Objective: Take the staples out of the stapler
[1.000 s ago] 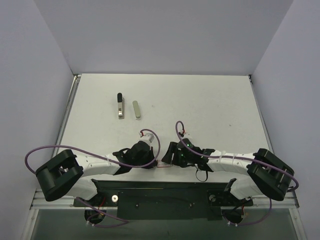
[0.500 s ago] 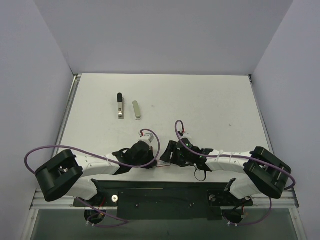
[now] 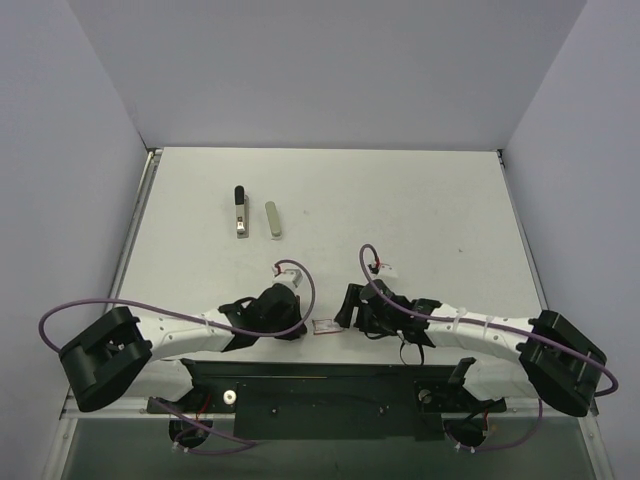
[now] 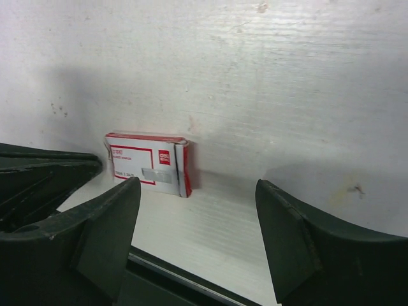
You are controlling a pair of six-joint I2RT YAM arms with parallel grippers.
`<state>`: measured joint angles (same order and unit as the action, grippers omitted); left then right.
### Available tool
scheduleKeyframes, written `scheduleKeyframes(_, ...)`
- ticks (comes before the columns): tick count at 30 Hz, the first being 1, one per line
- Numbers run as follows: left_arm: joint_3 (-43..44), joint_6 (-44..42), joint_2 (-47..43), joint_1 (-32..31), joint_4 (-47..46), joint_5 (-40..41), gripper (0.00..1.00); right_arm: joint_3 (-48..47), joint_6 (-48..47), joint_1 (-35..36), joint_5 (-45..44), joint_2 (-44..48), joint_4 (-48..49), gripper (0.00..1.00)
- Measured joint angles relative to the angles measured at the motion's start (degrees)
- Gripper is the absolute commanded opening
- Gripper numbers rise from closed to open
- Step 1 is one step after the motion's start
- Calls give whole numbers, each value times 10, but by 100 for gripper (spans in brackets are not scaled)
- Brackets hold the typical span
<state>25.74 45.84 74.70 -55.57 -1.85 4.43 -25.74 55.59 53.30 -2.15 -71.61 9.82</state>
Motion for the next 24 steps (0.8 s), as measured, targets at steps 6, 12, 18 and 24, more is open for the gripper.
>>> scheduleKeyframes(6,0,-3,-46,0,72,18,1,-11,-29,0,-55,59,-80,88)
scheduleKeyframes(12,7,-10,-123,0,137,49,21,-22,-59,-4,-105,137,-141,98)
scheduleKeyframes(18,42,-20,-193,0,197,90,39,-29,-84,-8,-144,187,-196,99)
scheduleKeyframes(24,72,-35,-258,0,239,129,72,-60,-108,-8,-172,213,-264,100)
